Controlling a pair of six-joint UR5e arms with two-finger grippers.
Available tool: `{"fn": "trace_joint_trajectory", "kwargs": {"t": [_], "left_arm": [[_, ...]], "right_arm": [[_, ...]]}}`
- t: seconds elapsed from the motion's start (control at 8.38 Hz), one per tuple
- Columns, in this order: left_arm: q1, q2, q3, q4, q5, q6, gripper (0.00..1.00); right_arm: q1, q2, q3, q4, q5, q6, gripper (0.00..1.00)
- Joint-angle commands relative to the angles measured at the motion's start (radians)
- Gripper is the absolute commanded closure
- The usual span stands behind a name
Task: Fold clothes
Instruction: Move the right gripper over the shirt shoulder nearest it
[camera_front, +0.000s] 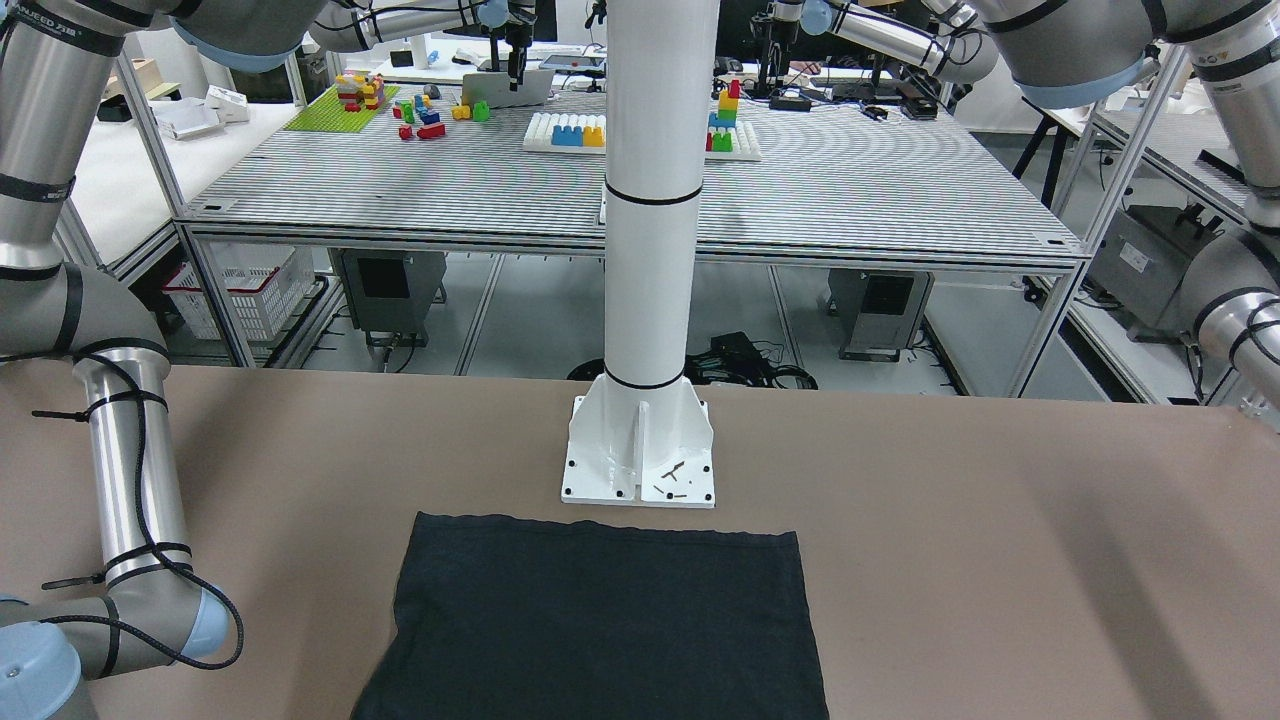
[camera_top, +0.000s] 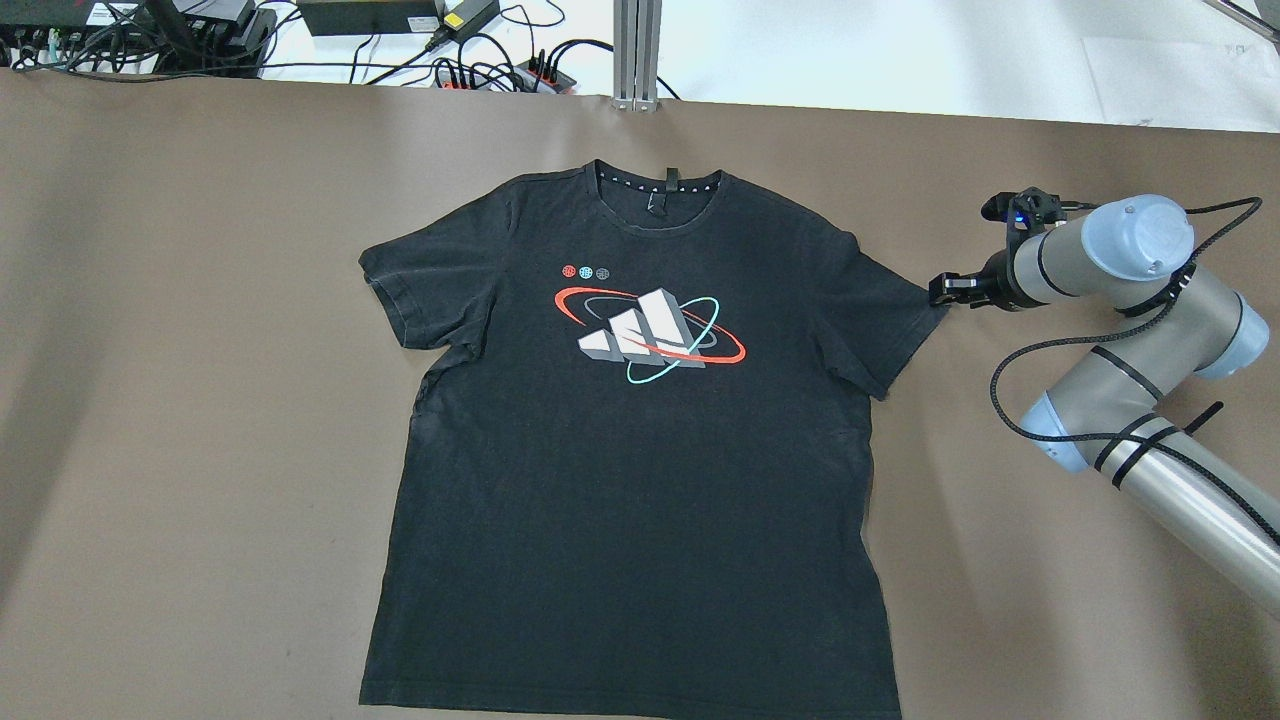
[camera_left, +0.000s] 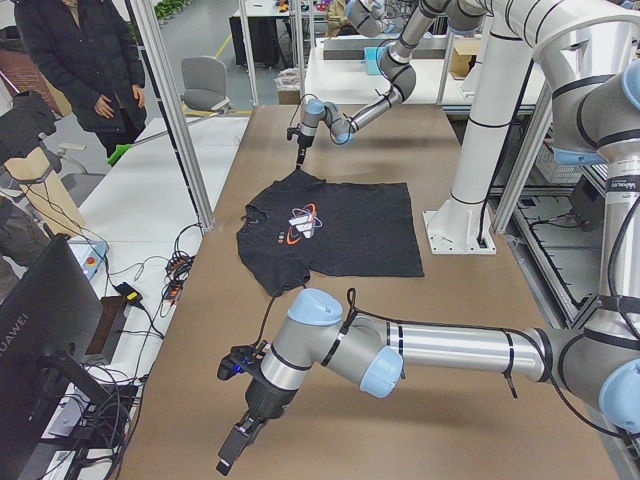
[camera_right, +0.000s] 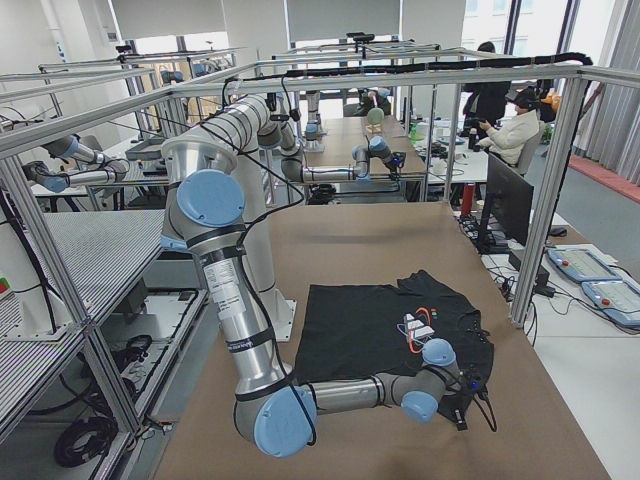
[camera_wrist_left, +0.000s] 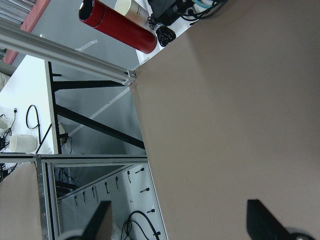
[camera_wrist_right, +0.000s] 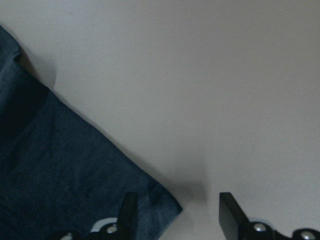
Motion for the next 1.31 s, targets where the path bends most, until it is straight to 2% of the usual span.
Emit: {"fn": "trace_joint_trajectory", "kwargs": {"t": [0.0, 0.12, 0.24, 0.72, 0.95, 1.19], "left_arm": [[-0.001, -0.001, -0.001, -0.001, -0.001, -0.001, 0.06], [-0.001, -0.001, 0.001, -0.001, 0.0, -0.001, 0.06], [0.0, -0.001, 0.001, -0.001, 0.0, -0.001, 0.05], [-0.001, -0.001, 0.002, -0.011, -0.001, -0.007, 0.06], [-0.001, 0.004, 0.005, -0.021, -0.003, -0.007, 0.06], [-0.001, 0.01, 0.007, -0.023, -0.003, -0.007, 0.06]], "right_arm": [[-0.007, -0.001, -0.008, 0.0, 0.0, 0.0, 0.43], [-0.007, -0.001, -0.008, 0.0, 0.0, 0.0, 0.62], [-0.007, -0.001, -0.008, 0.0, 0.0, 0.0, 0.97], [-0.006, 0.036, 0.012, -0.003, 0.01, 0.023, 1.0], [-0.009, 0.036, 0.11, -0.035, 0.01, 0.096, 1.0], [-0.087, 0.073, 0.212, -0.096, 0.007, 0.15, 1.0]]}}
